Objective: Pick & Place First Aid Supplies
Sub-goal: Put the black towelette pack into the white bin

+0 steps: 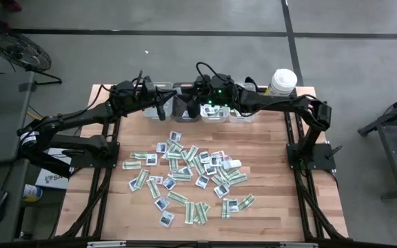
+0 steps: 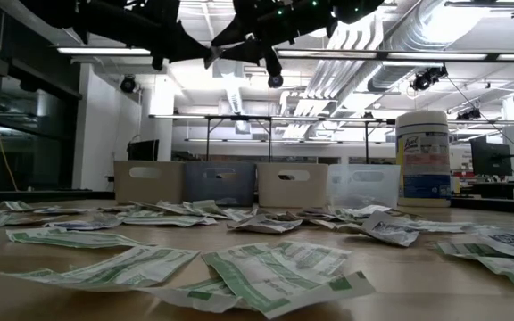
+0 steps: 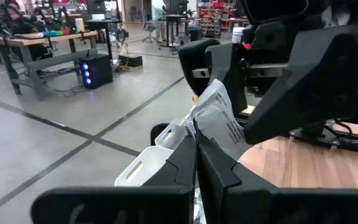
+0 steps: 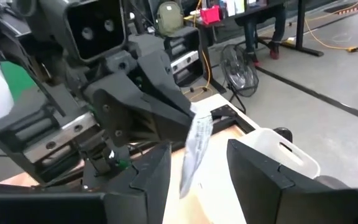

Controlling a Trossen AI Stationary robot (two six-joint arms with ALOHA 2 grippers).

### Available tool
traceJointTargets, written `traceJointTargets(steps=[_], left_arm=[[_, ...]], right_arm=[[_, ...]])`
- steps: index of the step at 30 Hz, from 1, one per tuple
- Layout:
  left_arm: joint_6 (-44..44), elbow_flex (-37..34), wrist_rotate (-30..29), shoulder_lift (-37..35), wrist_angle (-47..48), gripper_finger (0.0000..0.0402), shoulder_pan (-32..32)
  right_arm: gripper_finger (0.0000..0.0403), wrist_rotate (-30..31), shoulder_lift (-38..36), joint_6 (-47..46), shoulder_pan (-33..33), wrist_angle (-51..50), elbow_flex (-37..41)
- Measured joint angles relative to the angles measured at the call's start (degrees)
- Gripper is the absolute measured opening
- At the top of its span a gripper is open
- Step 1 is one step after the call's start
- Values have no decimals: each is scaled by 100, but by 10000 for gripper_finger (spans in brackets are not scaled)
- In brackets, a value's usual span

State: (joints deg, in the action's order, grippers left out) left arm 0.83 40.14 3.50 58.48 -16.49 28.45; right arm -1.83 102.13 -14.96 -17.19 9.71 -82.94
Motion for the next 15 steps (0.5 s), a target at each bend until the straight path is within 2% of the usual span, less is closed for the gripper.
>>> traceJointTargets(steps=[6,12,15], left_arm=[[22,0,85,0,0,0,0],[27,0,117,0,2,2,2],[45,0,117,-2,-4,2,2]], right_arm=[[98,1,0,0,-4,29,0],[20,1,0,72,-2,23,0],[8,-4,0,131,-4,35,2]])
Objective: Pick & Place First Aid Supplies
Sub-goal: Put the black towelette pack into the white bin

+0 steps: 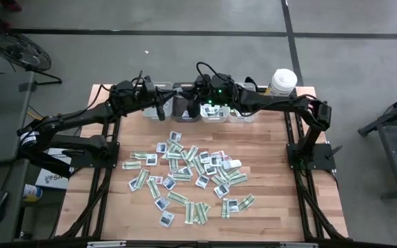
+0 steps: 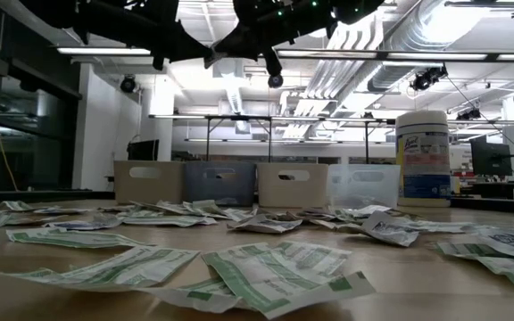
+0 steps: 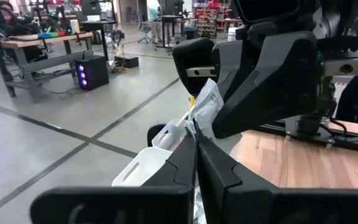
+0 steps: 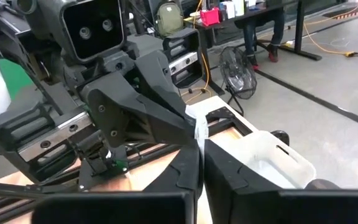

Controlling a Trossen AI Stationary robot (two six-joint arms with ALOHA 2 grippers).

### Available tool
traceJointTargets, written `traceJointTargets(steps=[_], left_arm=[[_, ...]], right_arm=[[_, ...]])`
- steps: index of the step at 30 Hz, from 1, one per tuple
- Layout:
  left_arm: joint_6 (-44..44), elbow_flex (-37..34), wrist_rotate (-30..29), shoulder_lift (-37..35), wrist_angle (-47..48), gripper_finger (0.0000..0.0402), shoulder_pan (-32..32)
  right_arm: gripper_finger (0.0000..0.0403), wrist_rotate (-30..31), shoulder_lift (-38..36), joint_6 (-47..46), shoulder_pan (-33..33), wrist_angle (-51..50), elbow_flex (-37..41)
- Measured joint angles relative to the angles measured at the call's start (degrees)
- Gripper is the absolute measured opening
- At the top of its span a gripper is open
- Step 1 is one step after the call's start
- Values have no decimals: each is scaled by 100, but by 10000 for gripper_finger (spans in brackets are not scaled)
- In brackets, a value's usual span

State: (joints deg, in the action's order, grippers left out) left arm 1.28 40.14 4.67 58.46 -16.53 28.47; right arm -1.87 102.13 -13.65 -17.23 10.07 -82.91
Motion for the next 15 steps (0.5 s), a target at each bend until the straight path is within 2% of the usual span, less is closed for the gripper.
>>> traceJointTargets(steps=[15], left_arm=[[195,0,-36,-12,208,3,2]], right_arm=[[2,-32,-25,35,0,-170,5]])
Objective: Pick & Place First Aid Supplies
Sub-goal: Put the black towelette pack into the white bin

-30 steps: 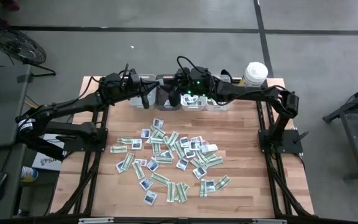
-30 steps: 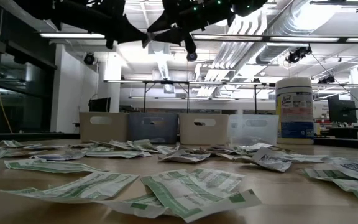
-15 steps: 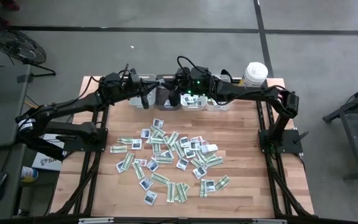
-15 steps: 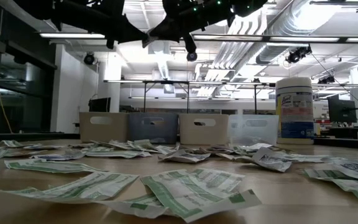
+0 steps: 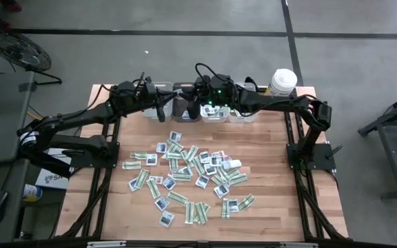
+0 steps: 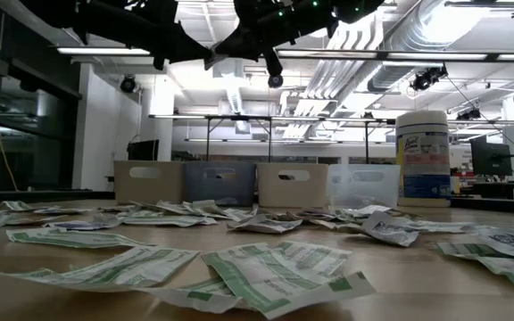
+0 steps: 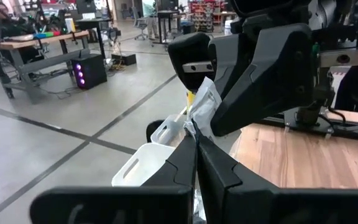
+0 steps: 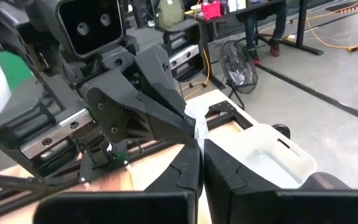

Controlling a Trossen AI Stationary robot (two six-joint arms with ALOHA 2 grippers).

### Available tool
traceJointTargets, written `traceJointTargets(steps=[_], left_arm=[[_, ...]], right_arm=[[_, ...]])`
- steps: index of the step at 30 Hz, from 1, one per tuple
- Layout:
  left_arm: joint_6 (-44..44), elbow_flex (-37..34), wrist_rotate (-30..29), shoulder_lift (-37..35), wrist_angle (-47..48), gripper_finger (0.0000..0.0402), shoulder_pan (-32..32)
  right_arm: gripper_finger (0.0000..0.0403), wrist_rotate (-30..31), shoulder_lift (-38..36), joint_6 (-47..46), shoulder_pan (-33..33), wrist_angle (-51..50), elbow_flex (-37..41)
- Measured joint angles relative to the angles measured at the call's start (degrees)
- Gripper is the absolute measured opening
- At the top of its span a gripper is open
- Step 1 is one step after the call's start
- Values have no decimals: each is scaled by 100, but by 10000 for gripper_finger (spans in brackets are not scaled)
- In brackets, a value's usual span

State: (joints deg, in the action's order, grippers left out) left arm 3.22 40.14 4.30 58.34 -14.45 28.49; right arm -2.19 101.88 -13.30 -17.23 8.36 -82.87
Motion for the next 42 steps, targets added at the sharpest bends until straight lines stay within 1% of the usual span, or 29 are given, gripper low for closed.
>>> traceJointTargets(steps=[3,7,14,17,19,22,26,30,33,35,37,42], left_arm=[[0,4,-106,-38,195,3,-13],[-10,15,-166,-41,154,3,-19],[25,3,-168,-38,90,3,-19],[200,0,-55,-32,49,4,-16],[293,-4,-89,-38,89,11,-3],[413,-9,-229,-40,97,43,28],[430,-9,-225,-65,204,112,11],[452,-9,-464,-159,360,186,22],[444,-9,-546,-248,571,223,13],[424,-7,-622,-338,697,234,9],[434,-7,-701,-443,873,237,11],[540,-7,-793,-676,1147,232,11]], right_arm=[[2,-105,-56,28,0,-136,13],[1,-227,-160,30,1,-270,13],[1,-95,-222,35,76,-500,0],[0,-117,-235,47,74,-574,-4],[0,-120,-253,101,74,-672,-8],[0,-130,-261,135,64,-718,-7],[0,-62,-263,130,23,-985,-7],[0,404,-340,40,-116,-1616,-6],[0,691,-391,-40,-283,-2166,0],[0,772,-404,-183,-432,-2607,0],[0,717,-404,-279,-584,-2918,43],[0,138,-401,-464,-1062,-3466,237]])
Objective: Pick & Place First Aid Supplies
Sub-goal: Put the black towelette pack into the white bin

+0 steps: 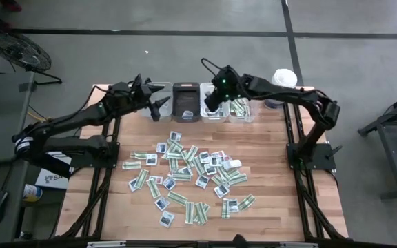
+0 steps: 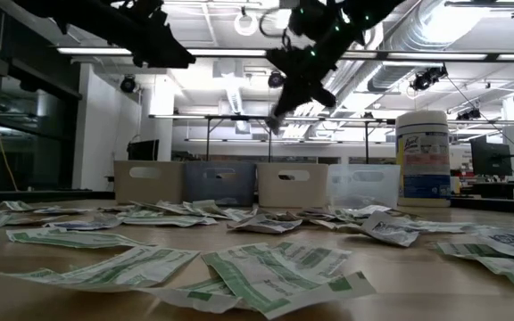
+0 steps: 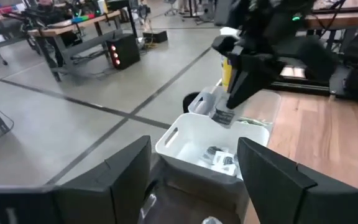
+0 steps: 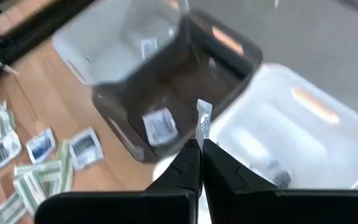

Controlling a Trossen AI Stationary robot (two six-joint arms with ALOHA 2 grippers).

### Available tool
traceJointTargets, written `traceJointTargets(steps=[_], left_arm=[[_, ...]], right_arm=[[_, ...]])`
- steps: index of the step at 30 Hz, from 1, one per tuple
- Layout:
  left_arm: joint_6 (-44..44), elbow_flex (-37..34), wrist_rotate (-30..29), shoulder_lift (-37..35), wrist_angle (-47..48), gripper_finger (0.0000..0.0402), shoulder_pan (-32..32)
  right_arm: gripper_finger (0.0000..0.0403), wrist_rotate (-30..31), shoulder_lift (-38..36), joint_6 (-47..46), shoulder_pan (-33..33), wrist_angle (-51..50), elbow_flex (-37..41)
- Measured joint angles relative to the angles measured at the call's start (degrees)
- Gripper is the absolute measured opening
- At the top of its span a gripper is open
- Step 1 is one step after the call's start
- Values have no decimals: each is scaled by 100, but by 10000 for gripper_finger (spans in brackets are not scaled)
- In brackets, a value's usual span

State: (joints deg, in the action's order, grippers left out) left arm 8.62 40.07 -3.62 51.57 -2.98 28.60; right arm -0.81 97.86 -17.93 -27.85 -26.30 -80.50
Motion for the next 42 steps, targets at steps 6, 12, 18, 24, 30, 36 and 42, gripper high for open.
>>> traceJointTargets(steps=[6,12,18,24,30,36,42], left_arm=[[155,0,119,-254,19,223,-4],[257,0,258,-411,12,221,-5],[262,0,278,-418,19,220,-7],[212,0,262,-418,17,220,-7],[210,0,261,-416,31,220,-7],[206,0,259,-415,59,220,-7],[176,2,289,-415,120,220,-11]], right_arm=[[0,-1152,0,20,-592,8,309],[0,-1869,7,-319,-1004,142,802],[0,-1884,11,-1320,-1009,955,1370],[5,-1314,17,-1958,-831,1499,1787],[16,-1262,17,-2258,-766,1805,2071],[46,-1232,17,-2258,-768,1824,2145],[94,-1255,17,-2258,-768,1938,2143]])
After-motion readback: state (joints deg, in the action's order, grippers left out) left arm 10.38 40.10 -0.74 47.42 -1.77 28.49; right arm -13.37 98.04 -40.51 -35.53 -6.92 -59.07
